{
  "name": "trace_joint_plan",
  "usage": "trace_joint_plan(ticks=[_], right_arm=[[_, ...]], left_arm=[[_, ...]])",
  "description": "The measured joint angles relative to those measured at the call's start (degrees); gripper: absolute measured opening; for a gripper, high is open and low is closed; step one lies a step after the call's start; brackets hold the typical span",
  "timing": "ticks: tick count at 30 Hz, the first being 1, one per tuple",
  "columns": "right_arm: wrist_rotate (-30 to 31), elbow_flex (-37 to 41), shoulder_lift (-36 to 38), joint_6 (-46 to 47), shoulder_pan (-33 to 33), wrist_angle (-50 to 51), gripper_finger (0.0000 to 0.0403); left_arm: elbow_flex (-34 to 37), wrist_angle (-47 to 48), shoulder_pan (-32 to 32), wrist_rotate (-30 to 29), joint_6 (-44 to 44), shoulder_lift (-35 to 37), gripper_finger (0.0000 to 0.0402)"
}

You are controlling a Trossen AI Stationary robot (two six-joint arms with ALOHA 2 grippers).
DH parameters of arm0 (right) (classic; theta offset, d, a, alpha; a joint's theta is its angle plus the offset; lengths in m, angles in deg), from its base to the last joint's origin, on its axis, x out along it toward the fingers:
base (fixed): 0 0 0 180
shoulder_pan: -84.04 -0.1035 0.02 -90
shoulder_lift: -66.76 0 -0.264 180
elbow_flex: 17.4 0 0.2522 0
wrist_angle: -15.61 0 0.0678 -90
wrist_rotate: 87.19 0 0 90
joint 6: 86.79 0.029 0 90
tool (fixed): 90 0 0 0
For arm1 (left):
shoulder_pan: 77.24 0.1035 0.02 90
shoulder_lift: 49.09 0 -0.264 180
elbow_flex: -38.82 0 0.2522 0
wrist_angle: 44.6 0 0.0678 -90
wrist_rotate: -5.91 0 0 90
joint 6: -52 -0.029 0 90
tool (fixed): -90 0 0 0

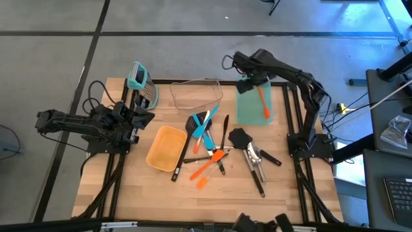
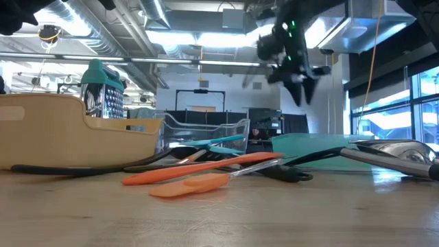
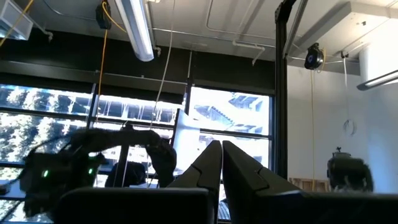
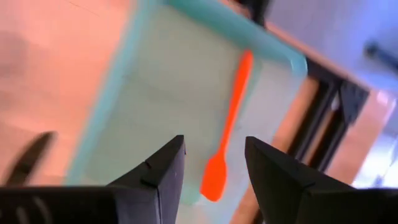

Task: Pick & Place Kitchen Items
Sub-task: Put the blue spatula into the green bin

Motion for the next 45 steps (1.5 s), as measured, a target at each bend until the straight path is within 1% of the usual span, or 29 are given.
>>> trace_joint_plan(ticks=[3, 7, 13, 15, 17, 19, 22, 26, 30, 35, 37, 41, 45], right_arm=[[-1.5, -4.9, 0.1, -1.6, -2.7, -0.1, 0.0172], [-8.1, -9.3, 0.1, -4.1, -6.4, -3.0, 0.0172], [-17.0, -10.4, 0.1, -7.9, -13.8, -12.2, 0.0172], [-18.7, -10.4, 0.0, -11.0, -16.7, -14.9, 0.0172], [-18.9, -10.4, -0.2, -15.8, -19.8, -17.1, 0.0172], [-18.2, -10.4, -0.3, -23.4, -22.7, -17.6, 0.0172], [-14.2, -10.4, -0.3, -34.8, -27.0, -17.8, 0.0172], [-8.9, -10.4, -1.0, -46.5, -31.9, -17.8, 0.0172], [-6.8, -10.4, -4.0, -56.6, -35.1, -17.4, 0.0172], [-7.7, -10.4, -9.3, -59.9, -36.5, -16.3, 0.0172], [-6.1, -10.4, -11.3, -62.2, -36.7, -16.4, 0.0172], [-0.7, -10.4, -14.9, -64.8, -36.4, -15.9, 0.0172], [0.5, -10.4, -18.0, -66.2, -34.6, -15.5, 0.0172]], left_arm=[[0.0, 0.0, 0.0, 0.0, 0.0, 0.0, 0.0008], [0.0, 0.0, 0.0, -0.1, 0.0, 0.0, 0.0008], [0.0, 0.0, 0.0, -0.1, 0.0, 0.0, 0.0008], [0.0, 0.0, 0.0, -0.1, 0.0, 0.0, 0.0008], [0.0, 0.2, 0.0, -0.1, 0.4, 0.0, 0.0008], [0.0, 0.2, 0.0, -0.1, 0.4, 0.0, 0.0008], [0.0, 0.2, 0.0, -0.1, 0.4, 0.0, 0.0008], [0.0, 0.2, 0.0, -0.1, 0.5, 0.0, 0.0008], [0.0, 0.2, 0.0, -0.1, 0.6, 0.0, 0.0008], [0.0, 0.2, 0.0, 0.1, 0.6, 0.0, 0.0008], [0.0, 0.3, 0.0, 0.1, 0.6, 0.0, 0.0008], [0.0, 0.3, 0.0, 0.1, 0.6, 0.0, 0.0008], [0.0, 0.4, 0.0, 0.1, 0.6, 0.0, 0.0008]])
